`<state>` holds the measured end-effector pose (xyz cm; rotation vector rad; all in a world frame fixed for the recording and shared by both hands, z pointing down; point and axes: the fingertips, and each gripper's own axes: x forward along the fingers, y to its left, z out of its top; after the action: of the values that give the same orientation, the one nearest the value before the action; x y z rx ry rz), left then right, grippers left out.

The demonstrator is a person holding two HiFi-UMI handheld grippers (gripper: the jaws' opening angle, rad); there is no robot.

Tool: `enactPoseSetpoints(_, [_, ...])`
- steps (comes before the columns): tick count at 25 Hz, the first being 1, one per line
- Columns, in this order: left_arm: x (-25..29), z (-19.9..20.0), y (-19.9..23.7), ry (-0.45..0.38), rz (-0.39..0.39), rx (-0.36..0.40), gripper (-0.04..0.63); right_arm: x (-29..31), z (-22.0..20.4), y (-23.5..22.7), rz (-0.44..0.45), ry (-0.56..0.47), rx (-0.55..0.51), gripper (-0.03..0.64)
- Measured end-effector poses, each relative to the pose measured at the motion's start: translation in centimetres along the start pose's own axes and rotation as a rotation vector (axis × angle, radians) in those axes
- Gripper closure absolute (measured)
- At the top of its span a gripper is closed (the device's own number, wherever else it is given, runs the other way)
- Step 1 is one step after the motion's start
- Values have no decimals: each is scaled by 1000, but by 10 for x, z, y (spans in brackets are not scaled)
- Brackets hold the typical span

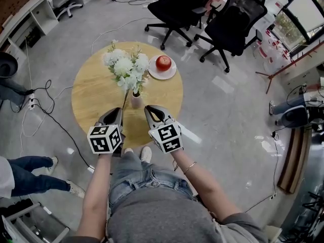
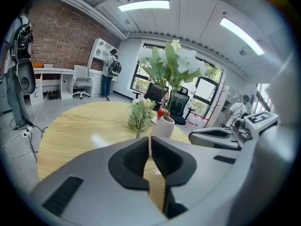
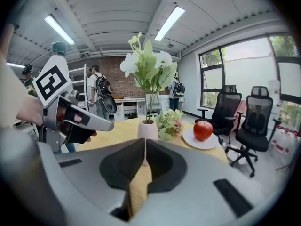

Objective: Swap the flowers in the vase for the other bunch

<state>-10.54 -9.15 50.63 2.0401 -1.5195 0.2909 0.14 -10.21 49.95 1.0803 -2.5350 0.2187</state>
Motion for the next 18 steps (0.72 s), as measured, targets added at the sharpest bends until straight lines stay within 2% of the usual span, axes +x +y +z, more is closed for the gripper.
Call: enactPoseSetpoints(18, [-34,-1,2,-48,-22,71,572,-38,12,13,-86,-35,86,607])
